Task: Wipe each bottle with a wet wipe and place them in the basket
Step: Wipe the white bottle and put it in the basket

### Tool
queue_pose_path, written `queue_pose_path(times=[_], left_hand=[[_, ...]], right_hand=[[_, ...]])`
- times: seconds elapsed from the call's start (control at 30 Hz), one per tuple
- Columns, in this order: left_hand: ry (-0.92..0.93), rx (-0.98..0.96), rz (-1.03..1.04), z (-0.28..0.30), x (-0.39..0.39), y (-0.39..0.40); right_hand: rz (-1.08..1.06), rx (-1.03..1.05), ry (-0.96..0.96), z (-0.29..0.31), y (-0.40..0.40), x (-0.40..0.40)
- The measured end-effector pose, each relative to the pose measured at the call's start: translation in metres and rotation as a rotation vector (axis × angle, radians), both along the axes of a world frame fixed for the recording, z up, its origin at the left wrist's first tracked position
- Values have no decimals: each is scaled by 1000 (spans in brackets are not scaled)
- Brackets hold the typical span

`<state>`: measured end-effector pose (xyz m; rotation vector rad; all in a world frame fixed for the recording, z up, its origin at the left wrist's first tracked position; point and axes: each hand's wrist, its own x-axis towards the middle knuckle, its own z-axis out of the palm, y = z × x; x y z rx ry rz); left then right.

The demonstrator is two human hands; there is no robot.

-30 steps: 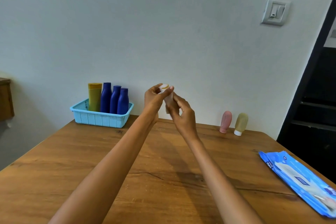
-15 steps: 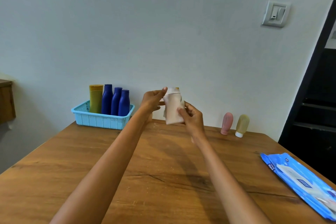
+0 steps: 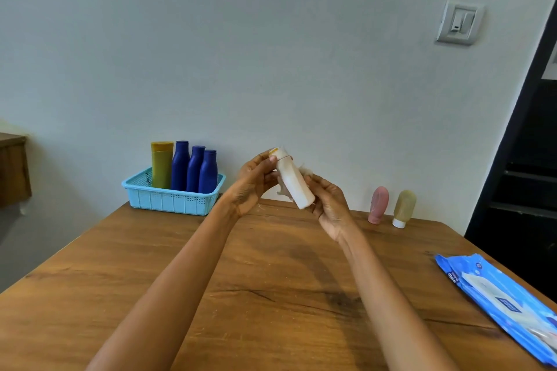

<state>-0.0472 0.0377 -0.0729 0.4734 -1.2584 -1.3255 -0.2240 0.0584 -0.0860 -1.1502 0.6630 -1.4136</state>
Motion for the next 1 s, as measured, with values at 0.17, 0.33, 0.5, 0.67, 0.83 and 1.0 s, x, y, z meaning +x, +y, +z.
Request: queue_pose_path(times=[0.17, 0.33, 0.5, 0.67, 0.83, 1.0], left_hand=[[96, 83, 67, -16, -8, 1], [244, 58, -23, -25, -9, -1], [270, 44, -61, -21, 11, 2], [278, 42, -45, -14, 18, 3], [231, 29, -17, -9, 25, 3], [137, -5, 79, -2, 25, 10]], right_hand=[[-558, -395, 491, 21, 4, 8], [-449, -924, 991, 20, 17, 44], [-448, -1019, 898, 10, 16, 37], [-448, -940, 927, 14, 17, 39], [-489, -1090, 855, 18, 22, 39], [-559, -977, 890, 17, 19, 37]])
